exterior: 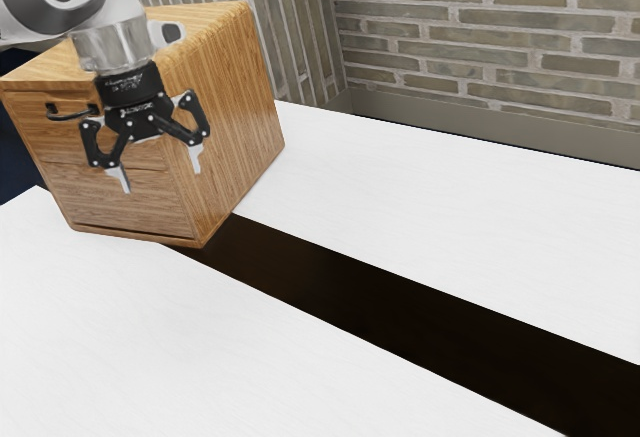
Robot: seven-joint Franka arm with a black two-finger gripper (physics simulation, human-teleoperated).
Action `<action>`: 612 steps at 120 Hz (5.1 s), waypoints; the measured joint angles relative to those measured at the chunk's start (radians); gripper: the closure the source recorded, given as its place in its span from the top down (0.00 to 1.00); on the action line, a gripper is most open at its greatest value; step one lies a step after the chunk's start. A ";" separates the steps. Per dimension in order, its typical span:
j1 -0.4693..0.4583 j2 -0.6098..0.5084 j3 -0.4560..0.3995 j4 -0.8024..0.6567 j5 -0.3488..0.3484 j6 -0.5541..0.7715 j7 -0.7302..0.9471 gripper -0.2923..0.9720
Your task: Pull the drawer handle with one arm to open the drawer
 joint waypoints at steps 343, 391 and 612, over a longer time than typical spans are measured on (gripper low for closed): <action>0.063 -0.104 0.598 -0.187 -0.314 0.672 -0.223 0.40; -0.008 -0.053 0.574 -0.188 -0.321 0.677 -0.222 0.39; 0.018 -0.004 0.597 -0.199 -0.390 0.686 -0.188 0.26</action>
